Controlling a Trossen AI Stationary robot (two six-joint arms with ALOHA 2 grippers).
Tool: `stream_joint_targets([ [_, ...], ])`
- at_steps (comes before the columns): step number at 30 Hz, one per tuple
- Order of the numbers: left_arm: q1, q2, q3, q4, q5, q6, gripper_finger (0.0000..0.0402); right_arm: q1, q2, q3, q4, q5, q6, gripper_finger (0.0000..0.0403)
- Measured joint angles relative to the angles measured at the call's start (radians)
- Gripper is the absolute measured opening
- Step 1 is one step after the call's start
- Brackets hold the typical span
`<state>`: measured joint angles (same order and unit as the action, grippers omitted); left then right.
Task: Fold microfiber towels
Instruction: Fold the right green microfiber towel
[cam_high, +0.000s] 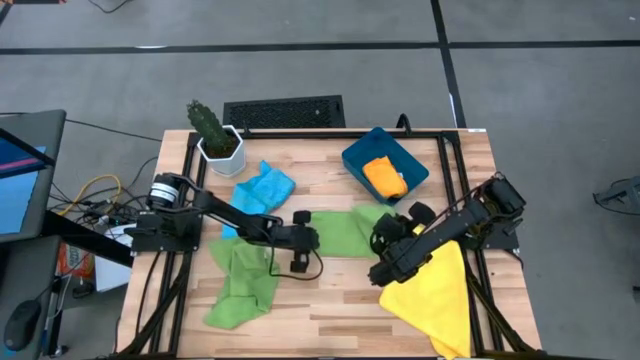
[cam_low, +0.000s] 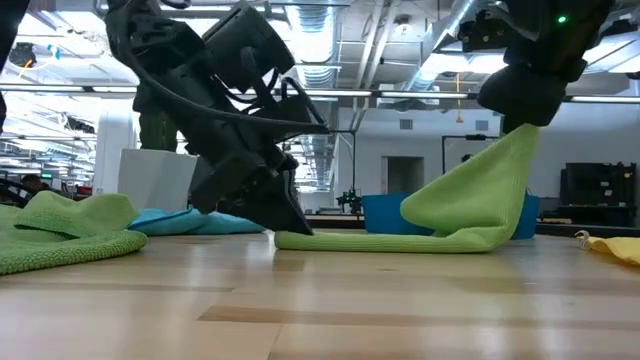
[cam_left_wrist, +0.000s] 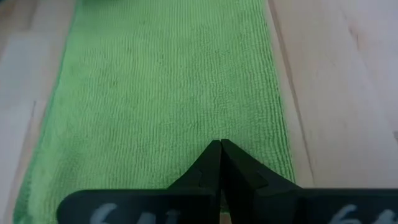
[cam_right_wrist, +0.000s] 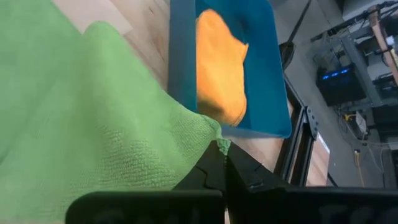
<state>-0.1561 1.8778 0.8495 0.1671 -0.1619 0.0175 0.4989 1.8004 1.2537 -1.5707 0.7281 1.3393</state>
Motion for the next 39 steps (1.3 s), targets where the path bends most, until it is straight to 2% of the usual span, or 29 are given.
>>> stream_joint_targets([
  [4, -0.008, -0.003, 0.001, -0.072, 0.011, -0.036, 0.0000, 0.005, 0.000, -0.012, 0.000, -0.050, 0.021, 0.0009],
  [10, -0.030, -0.005, 0.001, -0.101, 0.000, -0.065, 0.0000, 0.025, 0.000, -0.065, -0.001, -0.128, 0.102, 0.0014],
  [17, -0.040, -0.047, -0.005, -0.150, 0.038, -0.088, 0.0000, 0.073, 0.000, -0.070, 0.000, -0.210, 0.171, 0.0011],
  [22, -0.042, -0.061, -0.007, -0.161, 0.082, -0.093, 0.0000, 0.104, 0.000, -0.070, 0.000, -0.241, 0.226, 0.0014],
  [27, -0.047, -0.061, -0.007, -0.152, 0.077, -0.093, 0.0000, 0.115, 0.000, -0.070, 0.005, -0.235, 0.243, 0.0014],
  [30, -0.047, -0.068, -0.006, -0.151, 0.070, -0.093, 0.0000, 0.105, 0.000, -0.069, 0.006, -0.199, 0.241, 0.0018],
  [33, -0.047, -0.093, -0.009, -0.173, 0.067, -0.093, 0.0000, 0.092, 0.000, -0.046, 0.029, -0.108, 0.192, 0.0017],
  [39, -0.047, -0.202, -0.008, -0.234, 0.048, -0.100, 0.0000, 0.033, 0.000, 0.023, 0.187, 0.088, -0.034, 0.0014],
])
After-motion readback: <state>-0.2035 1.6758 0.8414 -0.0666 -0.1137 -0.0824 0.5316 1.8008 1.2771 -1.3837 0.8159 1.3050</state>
